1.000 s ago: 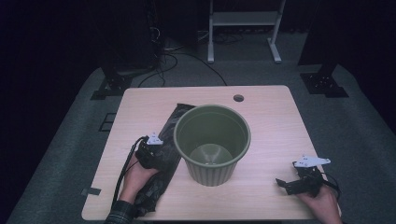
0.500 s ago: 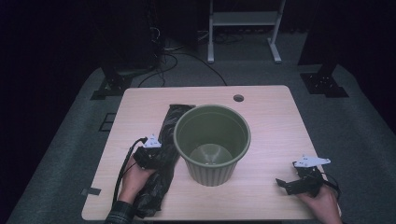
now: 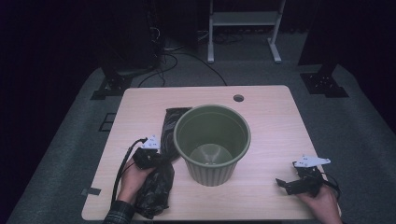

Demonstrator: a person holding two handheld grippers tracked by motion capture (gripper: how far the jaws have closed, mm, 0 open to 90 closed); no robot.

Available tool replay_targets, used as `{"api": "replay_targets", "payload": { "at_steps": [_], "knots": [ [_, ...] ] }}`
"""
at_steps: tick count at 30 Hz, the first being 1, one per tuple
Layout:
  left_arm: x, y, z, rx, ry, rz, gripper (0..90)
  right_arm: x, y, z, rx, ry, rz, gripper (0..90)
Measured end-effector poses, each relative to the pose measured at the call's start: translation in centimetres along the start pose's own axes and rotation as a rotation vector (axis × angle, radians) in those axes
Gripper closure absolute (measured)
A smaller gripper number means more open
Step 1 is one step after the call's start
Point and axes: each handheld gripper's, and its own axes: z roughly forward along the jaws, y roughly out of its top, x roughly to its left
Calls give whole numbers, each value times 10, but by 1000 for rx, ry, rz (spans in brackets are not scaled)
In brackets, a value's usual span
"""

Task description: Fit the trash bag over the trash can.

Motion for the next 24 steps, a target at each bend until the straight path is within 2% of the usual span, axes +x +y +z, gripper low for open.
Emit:
{"api": "replay_targets", "payload": {
  "at_steps": [4,6,13,18,22,24],
  "knots": [
    [-2,-1,-4,15,-1,33,887,0,0,0,-1,0,0,0],
    [-4,-1,-9,10,-15,47,887,0,0,0,-1,0,-1,0],
    [-14,1,-32,-48,-58,90,888,0,0,0,0,0,-1,0],
    [-21,3,-47,-103,-111,132,888,0,0,0,0,0,0,0],
    [-26,8,-59,-134,-137,179,888,0,0,0,-1,0,-1,0],
    [-28,11,-64,-150,-145,188,887,0,0,0,-1,0,-1,0]
  ]
}}
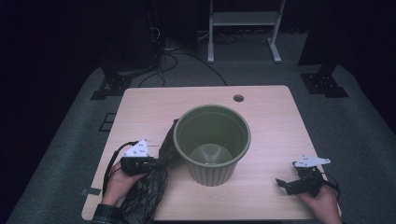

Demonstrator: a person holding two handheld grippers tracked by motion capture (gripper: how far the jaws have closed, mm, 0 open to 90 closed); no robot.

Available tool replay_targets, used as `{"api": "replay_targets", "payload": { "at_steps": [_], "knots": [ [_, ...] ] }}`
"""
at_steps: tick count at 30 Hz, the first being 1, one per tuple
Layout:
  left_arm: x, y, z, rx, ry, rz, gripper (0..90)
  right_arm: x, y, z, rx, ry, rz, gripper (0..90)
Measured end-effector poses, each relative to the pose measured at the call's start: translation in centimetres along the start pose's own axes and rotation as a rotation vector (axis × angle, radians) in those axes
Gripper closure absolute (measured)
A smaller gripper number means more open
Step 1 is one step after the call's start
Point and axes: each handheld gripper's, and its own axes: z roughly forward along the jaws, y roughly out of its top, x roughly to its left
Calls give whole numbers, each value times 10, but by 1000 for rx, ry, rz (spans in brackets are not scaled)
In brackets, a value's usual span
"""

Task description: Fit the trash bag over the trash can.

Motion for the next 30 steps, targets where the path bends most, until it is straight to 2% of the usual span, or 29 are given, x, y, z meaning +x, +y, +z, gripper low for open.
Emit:
{"api": "replay_targets", "payload": {
  "at_steps": [12,23,30],
  "knots": [
    [-12,28,-23,-126,-111,88,887,0,0,0,0,0,0,0],
    [-22,61,-42,-236,-160,178,887,0,0,0,0,-4,4,0],
    [-25,81,-51,-321,-204,212,887,0,0,0,0,-5,3,0]
  ]
}}
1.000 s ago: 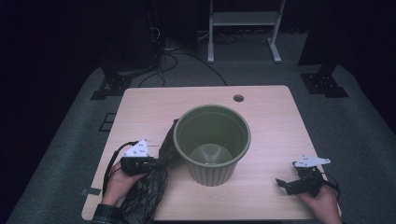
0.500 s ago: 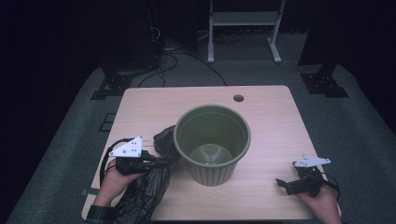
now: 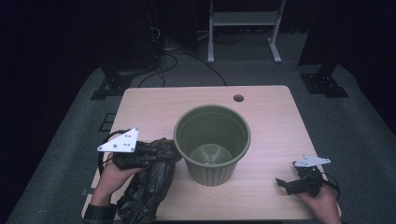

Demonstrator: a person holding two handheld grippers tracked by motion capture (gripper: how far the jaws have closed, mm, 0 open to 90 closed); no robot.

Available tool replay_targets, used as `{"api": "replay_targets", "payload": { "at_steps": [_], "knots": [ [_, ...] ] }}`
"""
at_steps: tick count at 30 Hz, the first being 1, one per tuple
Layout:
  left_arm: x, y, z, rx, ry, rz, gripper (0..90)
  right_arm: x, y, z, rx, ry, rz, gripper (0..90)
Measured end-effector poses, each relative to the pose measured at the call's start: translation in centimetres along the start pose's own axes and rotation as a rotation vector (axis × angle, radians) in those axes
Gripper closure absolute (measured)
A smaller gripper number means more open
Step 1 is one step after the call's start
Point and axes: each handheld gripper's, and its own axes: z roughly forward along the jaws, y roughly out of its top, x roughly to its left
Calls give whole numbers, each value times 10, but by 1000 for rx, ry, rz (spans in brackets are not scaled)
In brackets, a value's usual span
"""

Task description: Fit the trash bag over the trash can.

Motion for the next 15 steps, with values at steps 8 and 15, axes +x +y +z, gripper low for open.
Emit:
{"api": "replay_targets", "payload": {
  "at_steps": [8,15],
  "knots": [
    [9,26,-2,-85,-42,30,887,0,0,0,0,0,1,0],
    [21,53,2,-139,-74,46,887,0,0,0,0,0,1,0]
  ]
}}
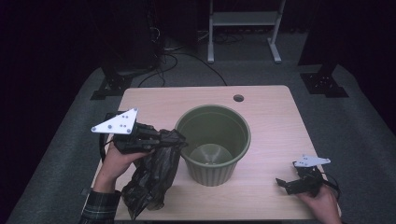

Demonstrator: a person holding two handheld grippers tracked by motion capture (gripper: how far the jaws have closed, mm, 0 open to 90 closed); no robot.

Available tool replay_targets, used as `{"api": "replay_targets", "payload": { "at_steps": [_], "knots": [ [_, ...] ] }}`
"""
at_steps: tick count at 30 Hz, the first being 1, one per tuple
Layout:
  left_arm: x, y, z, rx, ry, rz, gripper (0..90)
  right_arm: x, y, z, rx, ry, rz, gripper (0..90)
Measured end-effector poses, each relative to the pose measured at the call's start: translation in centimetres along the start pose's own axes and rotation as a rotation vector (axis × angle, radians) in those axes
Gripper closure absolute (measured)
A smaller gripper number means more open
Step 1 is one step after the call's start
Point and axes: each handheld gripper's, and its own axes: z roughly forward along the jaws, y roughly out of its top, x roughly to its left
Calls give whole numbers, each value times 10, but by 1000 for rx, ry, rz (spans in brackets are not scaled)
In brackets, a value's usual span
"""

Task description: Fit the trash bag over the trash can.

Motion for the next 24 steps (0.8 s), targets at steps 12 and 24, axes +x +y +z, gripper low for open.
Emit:
{"api": "replay_targets", "payload": {
  "at_steps": [12,24],
  "knots": [
    [32,42,26,-42,-66,25,887,0,0,0,0,0,0,0],
    [52,75,60,-81,-120,48,887,0,0,0,0,-1,1,0]
  ]
}}
